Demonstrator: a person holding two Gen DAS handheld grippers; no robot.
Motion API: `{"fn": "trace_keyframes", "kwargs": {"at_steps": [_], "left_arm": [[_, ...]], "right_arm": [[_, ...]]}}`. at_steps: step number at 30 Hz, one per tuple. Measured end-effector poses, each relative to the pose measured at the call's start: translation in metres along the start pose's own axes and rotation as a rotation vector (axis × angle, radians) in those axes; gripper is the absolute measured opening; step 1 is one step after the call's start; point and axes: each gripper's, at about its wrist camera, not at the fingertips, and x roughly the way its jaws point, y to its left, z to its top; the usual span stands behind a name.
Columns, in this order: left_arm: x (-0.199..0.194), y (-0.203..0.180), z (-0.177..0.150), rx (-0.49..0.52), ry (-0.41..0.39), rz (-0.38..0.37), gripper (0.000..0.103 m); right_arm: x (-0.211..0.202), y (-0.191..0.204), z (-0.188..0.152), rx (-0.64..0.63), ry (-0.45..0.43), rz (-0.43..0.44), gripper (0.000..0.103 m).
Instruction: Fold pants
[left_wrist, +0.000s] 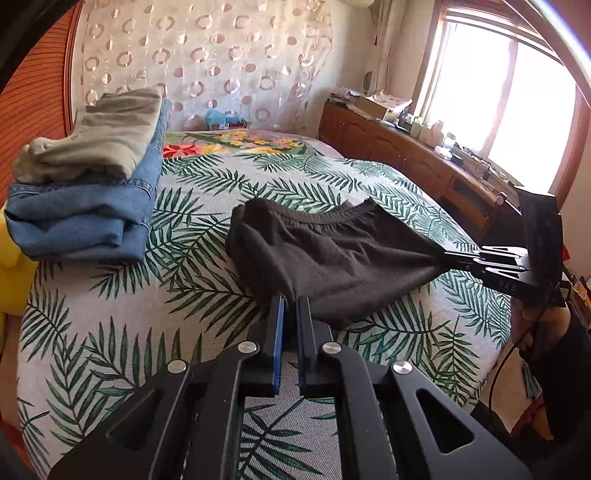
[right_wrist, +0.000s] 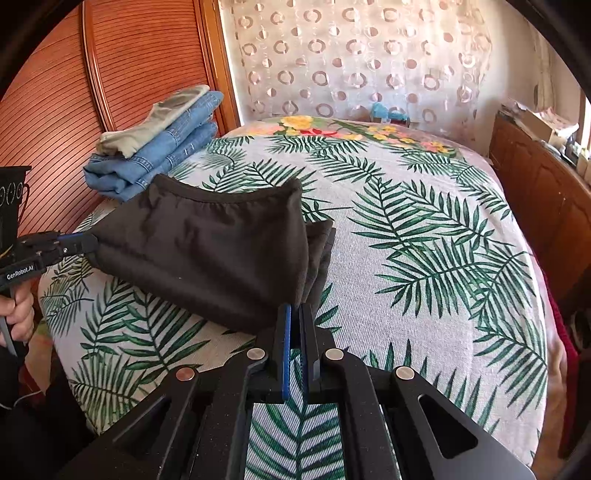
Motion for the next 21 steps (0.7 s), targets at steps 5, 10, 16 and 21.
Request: {"fn": "trace_keyframes", "kwargs": {"at_steps": [5, 10, 16, 21], "left_arm": [[-0.011, -0.002, -0.003, 0.011, -0.007, -0.007, 0.007], [-0.001, 0.0, -0.004, -0.012, 0.009, 0.005, 0.007], [0.016, 0.0, -0.007, -0.018, 0.04, -0.005, 0.043], [0.03, -0.001, -0.009, -0.03, 0.05, 0.004, 0.043]], "right_arm": [[-0.022, 0.004, -0.008, 0.006, -0.027, 0.019, 0.003], [-0.022, 0.006, -0.017, -0.005, -0.007, 0.012, 0.003], [-0.011, 0.002, -0.013, 0.02, 0.002, 0.012, 0.003], [-0.011, 0.001, -0.013, 0.024, -0.002, 0.005, 0.003]]}}
